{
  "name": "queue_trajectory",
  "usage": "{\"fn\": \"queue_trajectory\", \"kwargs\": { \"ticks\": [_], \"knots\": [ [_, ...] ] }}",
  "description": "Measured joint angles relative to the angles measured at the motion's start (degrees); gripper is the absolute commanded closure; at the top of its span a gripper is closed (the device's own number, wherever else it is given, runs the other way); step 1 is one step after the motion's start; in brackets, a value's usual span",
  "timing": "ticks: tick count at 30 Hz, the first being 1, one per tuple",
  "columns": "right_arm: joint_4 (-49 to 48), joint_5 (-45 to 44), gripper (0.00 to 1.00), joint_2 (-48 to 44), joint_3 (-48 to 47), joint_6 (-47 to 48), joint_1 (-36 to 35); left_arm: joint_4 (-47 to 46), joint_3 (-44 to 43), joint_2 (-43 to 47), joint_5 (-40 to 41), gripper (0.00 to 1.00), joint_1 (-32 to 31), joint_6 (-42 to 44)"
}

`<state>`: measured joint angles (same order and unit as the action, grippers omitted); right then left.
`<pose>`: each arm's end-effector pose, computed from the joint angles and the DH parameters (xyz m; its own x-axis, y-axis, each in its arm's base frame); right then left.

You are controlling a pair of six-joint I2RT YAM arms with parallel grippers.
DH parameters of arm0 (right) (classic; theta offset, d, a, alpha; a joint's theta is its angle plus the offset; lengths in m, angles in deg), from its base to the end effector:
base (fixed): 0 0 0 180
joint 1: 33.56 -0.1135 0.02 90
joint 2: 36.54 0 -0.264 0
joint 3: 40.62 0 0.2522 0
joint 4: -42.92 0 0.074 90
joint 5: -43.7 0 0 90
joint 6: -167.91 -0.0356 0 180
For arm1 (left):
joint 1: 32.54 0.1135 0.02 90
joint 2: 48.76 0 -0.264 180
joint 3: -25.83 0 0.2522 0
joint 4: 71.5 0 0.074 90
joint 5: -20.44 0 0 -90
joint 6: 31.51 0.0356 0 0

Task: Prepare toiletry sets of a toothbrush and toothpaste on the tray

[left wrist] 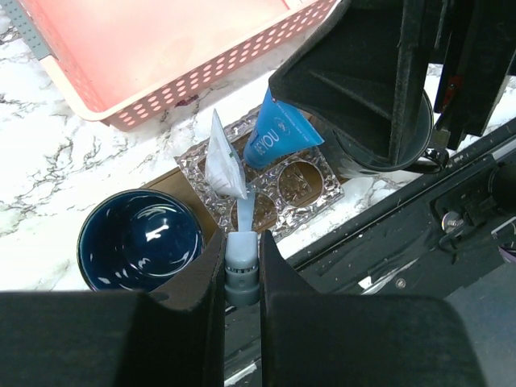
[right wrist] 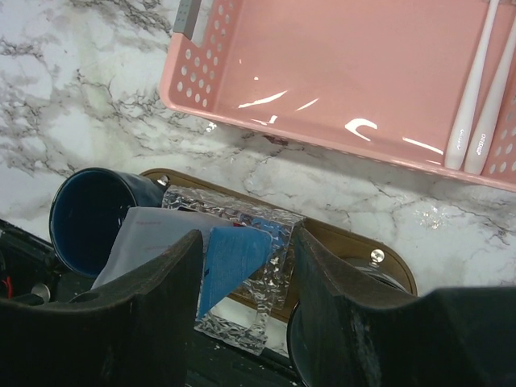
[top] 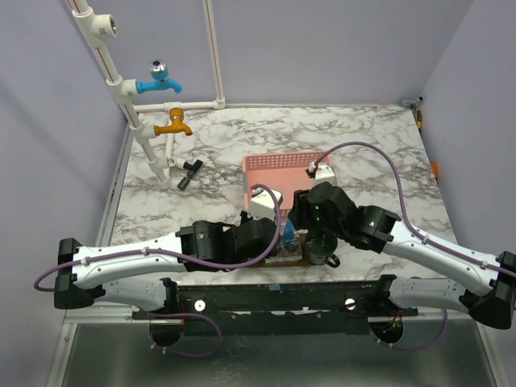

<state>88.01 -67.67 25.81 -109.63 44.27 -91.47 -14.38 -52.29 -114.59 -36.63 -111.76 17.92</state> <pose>0.1342 0.1896 0.3100 -0.6280 -0.0304 -0.7776 -0.3477 0.9049 0.2454 0.0624 -0.2243 0.3348 -0.5895 0.1777 -0.7880 0.4858 0.8574 -0.1701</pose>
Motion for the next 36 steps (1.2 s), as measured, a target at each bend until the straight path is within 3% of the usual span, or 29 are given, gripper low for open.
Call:
{"fn": "queue_trajectory", "kwargs": {
  "ticks": [27, 36],
  "knots": [
    [0.0, 0.0, 0.47, -2.0, 1.4, -1.3, 0.0, -2.1, 1.3, -3.6, 4.8, 1.00, -3.4, -3.3],
    [0.0, 0.0, 0.47, -2.0, 1.4, -1.3, 0.0, -2.0, 2.5, -3.6, 5.7, 0.88, -3.7, -4.6]
  ]
}}
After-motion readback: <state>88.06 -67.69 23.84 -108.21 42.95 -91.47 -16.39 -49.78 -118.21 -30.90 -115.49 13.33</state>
